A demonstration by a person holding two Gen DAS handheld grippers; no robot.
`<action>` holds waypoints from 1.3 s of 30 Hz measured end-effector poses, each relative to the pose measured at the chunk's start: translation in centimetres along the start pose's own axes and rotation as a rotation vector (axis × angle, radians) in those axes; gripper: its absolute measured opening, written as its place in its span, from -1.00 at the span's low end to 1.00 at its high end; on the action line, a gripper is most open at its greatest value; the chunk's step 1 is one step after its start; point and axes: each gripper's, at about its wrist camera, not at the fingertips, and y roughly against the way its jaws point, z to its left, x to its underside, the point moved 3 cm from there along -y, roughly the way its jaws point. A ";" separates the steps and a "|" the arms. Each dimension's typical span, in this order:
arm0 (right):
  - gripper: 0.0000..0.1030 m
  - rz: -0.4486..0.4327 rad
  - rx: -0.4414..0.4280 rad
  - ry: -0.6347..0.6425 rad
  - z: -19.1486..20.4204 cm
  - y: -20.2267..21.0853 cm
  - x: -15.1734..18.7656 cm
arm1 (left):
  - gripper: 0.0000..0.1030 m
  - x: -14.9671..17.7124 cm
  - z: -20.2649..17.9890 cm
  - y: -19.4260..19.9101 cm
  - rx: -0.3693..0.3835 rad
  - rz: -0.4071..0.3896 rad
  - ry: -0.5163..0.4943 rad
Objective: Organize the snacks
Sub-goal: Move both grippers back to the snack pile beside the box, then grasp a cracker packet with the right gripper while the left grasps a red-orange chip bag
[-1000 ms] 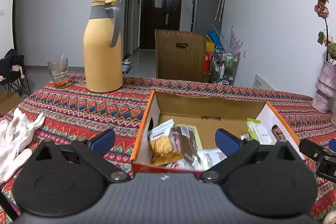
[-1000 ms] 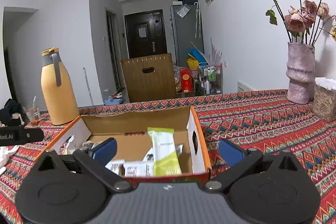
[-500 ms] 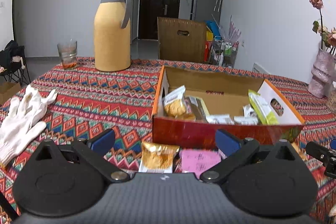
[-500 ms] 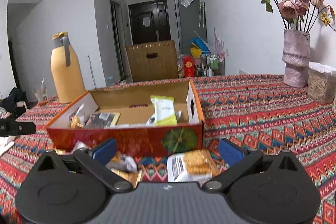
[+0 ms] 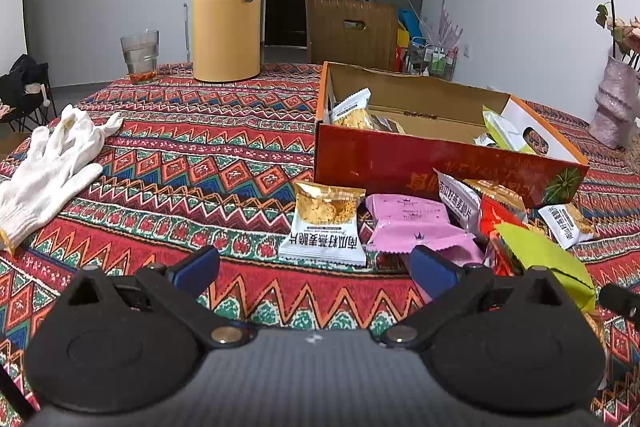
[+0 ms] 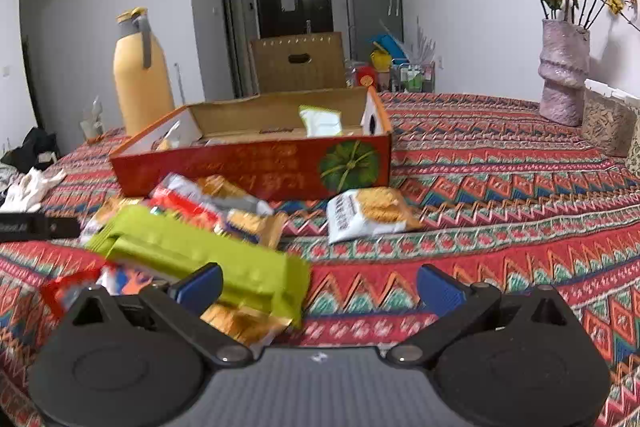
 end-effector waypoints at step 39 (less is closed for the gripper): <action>-0.23 -0.053 0.024 -0.089 -3.3 4.0 2.5 | 1.00 2.6 -9.9 3.1 0.145 0.009 -0.218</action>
